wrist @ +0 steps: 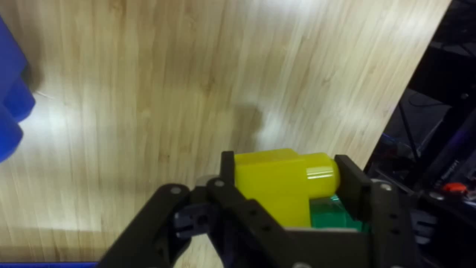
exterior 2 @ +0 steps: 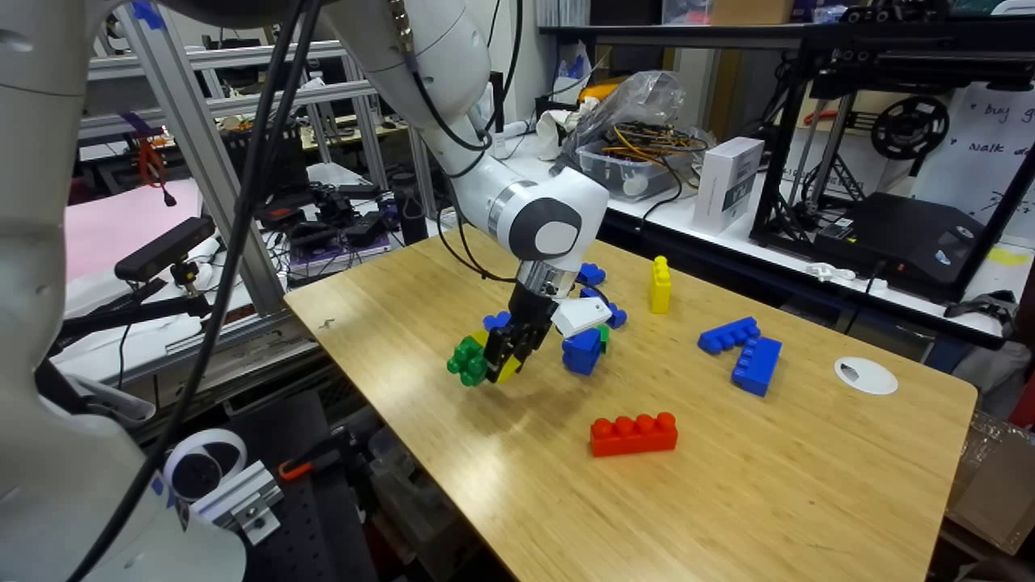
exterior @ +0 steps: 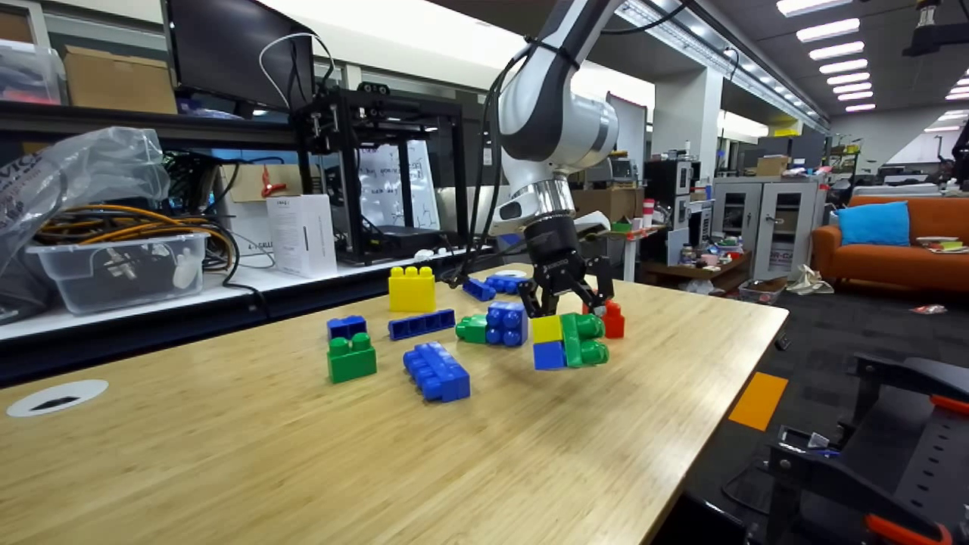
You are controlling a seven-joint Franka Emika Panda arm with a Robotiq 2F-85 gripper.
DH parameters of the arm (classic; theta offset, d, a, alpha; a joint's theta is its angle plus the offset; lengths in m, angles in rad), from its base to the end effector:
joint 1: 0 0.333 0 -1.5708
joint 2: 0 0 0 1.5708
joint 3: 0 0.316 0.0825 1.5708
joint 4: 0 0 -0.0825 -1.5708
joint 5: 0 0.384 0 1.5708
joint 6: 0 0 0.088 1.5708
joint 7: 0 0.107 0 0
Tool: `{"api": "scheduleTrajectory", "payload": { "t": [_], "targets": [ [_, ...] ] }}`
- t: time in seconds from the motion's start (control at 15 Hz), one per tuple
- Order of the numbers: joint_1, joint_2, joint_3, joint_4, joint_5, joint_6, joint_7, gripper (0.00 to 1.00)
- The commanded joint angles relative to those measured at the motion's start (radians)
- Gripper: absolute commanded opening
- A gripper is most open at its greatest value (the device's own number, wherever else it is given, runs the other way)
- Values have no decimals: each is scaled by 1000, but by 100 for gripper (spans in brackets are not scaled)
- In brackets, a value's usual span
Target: Remove the yellow building block from the blue, green and yellow structure
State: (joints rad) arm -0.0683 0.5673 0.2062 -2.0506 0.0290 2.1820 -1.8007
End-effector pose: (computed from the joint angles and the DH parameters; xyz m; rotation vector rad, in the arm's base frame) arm 0.5339 0.0800 0.1363 -1.5749 -2.2237 0.2584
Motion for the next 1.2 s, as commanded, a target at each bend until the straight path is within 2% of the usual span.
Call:
{"api": "scheduleTrajectory", "payload": {
  "t": [0.0, 0.2, 0.4, 0.73, 1.13],
  "targets": [
    [4, 45, -7, 95, 84, -157, 73, 42],
    [10, 93, -26, 169, 134, -230, 194, 42],
    [15, 142, -54, 224, 143, -202, 349, 42],
    [3, 193, -63, 289, 173, -223, 589, 42],
    [-4, 209, -50, 324, 182, -301, 752, 42]
  ]
}}
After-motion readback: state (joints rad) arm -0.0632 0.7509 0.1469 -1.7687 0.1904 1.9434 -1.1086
